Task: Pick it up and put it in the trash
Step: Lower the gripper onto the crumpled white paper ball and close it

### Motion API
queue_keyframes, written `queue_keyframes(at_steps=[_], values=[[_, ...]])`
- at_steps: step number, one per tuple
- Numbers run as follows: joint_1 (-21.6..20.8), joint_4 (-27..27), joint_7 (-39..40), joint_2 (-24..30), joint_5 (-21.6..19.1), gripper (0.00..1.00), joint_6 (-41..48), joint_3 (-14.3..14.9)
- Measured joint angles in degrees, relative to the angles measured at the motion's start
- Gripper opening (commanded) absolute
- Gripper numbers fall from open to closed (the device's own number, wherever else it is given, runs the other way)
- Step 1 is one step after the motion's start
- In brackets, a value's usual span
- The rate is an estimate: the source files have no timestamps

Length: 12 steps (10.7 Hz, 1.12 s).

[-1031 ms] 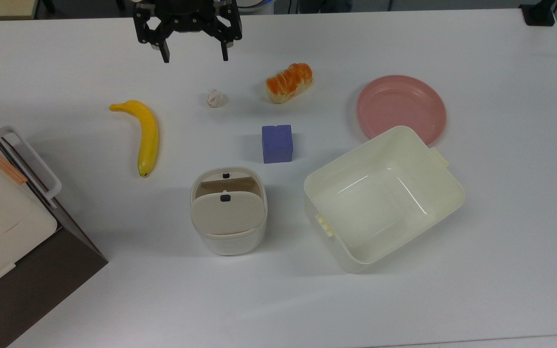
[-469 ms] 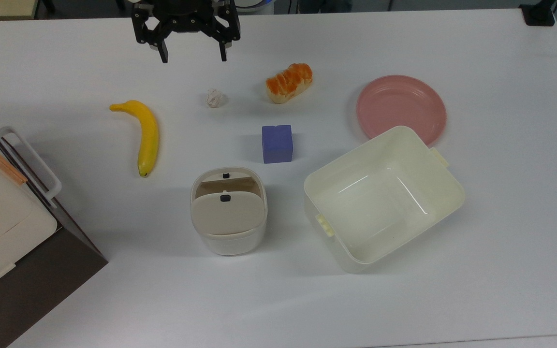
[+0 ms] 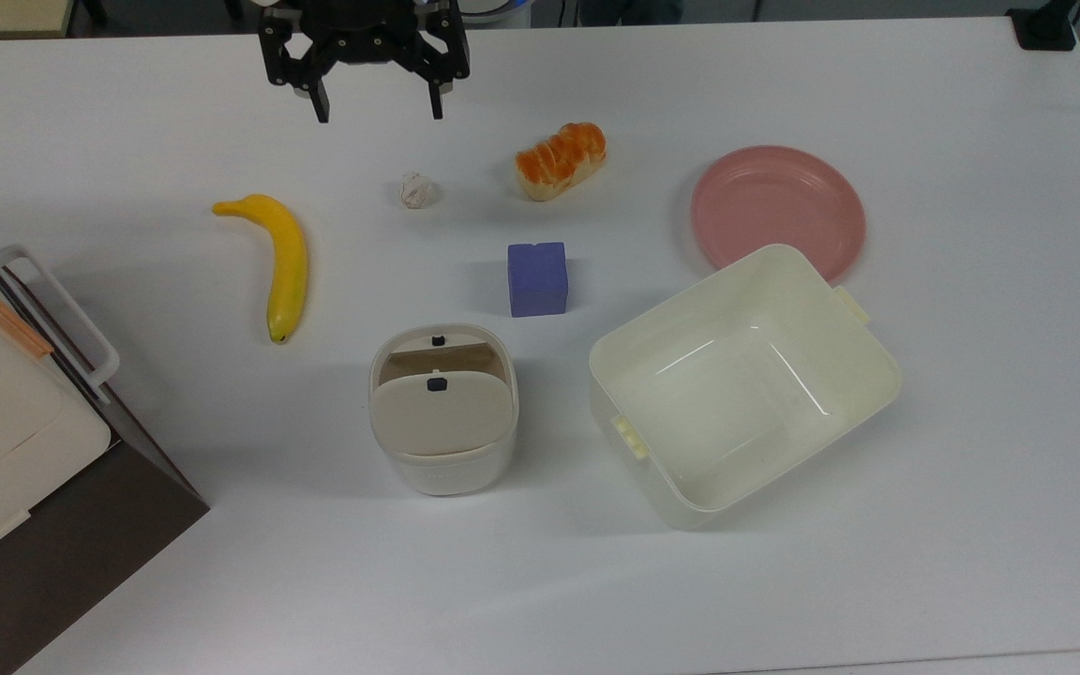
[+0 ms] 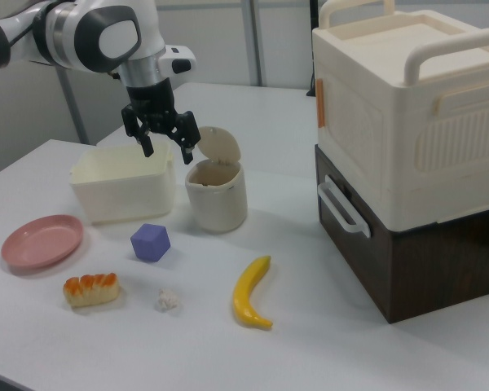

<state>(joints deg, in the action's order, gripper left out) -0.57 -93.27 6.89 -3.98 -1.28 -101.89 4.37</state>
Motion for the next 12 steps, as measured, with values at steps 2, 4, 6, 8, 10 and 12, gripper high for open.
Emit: queue_keyframes(at_steps=[2,4,6,8,10,12], values=[[-0.81,-0.12,0.0,-0.28,0.0,1.0,0.0,0.0],[-2.59,-1.75,0.71,-0.61,0.0,1.0,0.12,0.01],[-6.26,-7.27,1.36,-0.75,0.64,1.0,0.41,-0.04],[-9.08,-14.05,1.38,-1.0,2.81,0.97,-1.4,-0.05],[-9.16,-20.66,2.05,-1.19,6.3,0.96,-7.0,0.17],[-8.14,-26.21,3.39,-1.41,9.1,0.93,-13.24,0.38]])
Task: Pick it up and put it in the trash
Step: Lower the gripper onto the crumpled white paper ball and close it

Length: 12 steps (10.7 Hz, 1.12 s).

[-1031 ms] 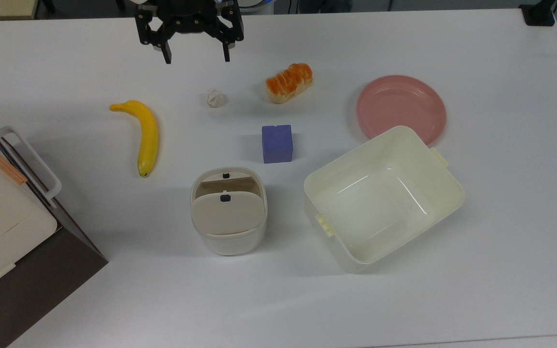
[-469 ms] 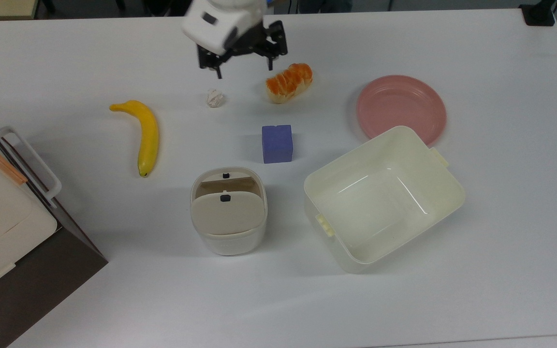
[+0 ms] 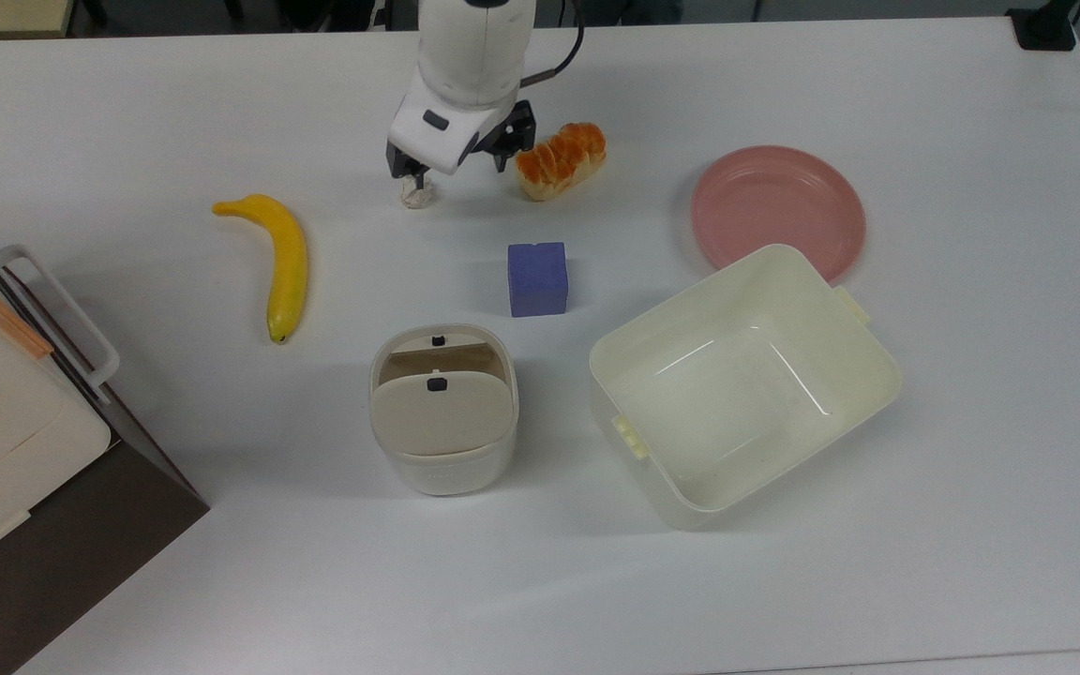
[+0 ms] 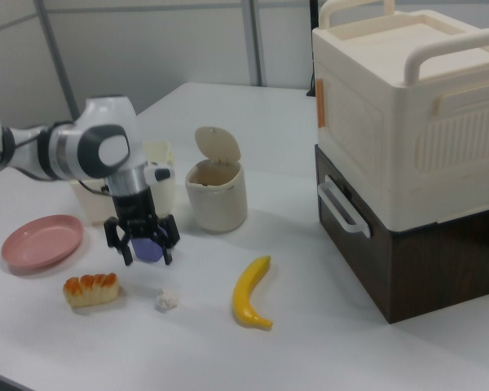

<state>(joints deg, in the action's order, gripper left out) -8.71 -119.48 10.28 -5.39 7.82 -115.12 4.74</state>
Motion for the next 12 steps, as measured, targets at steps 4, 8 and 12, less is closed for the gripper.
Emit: queue_keyframes(at_steps=[4,8,12], values=[[1.89,-4.5,7.31,-0.08,2.69,0.66,-3.52,2.57],[1.7,-6.31,7.88,-2.07,3.55,0.07,-6.17,3.58],[1.08,-2.9,6.9,-0.71,3.41,0.0,-6.9,3.5]])
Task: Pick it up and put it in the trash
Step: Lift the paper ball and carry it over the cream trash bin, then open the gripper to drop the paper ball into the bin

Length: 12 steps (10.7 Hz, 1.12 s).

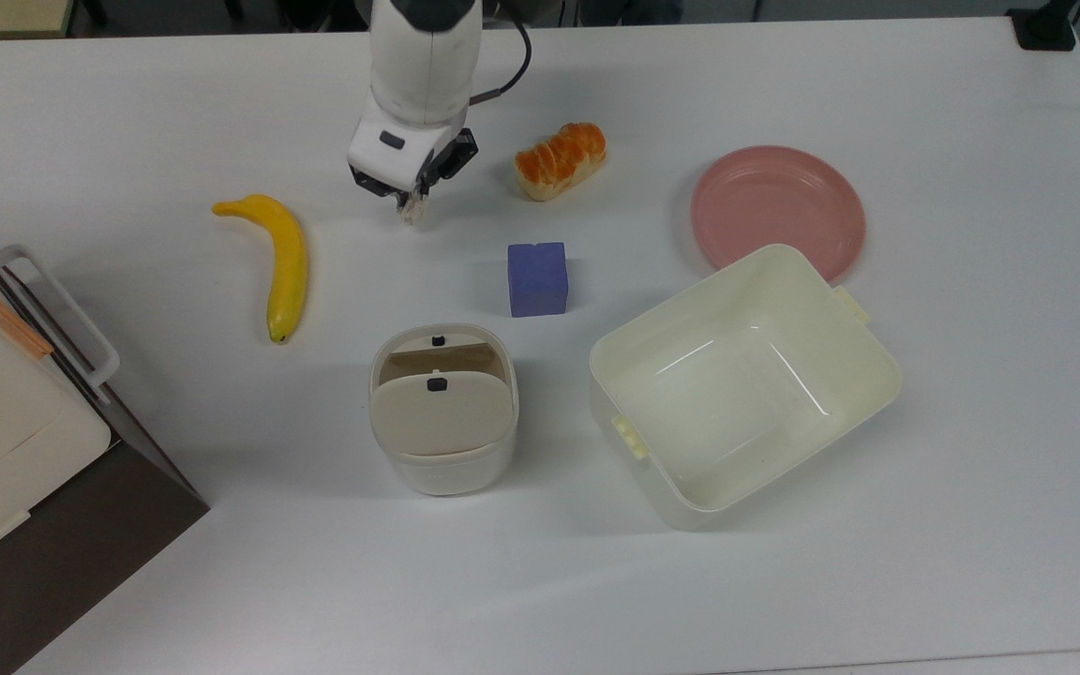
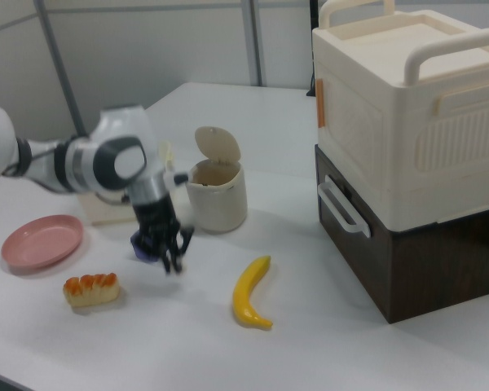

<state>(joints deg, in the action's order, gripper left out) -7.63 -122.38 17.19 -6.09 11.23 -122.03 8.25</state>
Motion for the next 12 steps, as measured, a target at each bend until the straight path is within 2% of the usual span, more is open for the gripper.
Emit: queue_keyframes(at_steps=[1,4,5,6,7,9,10,12], values=[[-0.08,4.11,-0.38,0.68,-1.62,0.0,0.14,0.0],[0.27,21.24,-0.47,0.39,-9.94,0.0,2.07,0.03],[0.44,24.48,-1.42,-0.99,-10.87,0.09,1.41,0.04],[0.52,26.33,-4.45,-3.48,-10.99,0.9,-1.74,0.04],[0.52,27.04,-7.95,-6.82,-10.98,1.0,-7.02,-0.03],[0.39,27.92,-13.73,-13.33,-10.41,1.0,-14.67,-0.22],[0.31,28.62,-15.19,-14.93,-10.17,1.0,-15.52,-0.23],[0.13,29.83,-15.97,-14.82,-10.16,1.0,-15.48,-0.24]])
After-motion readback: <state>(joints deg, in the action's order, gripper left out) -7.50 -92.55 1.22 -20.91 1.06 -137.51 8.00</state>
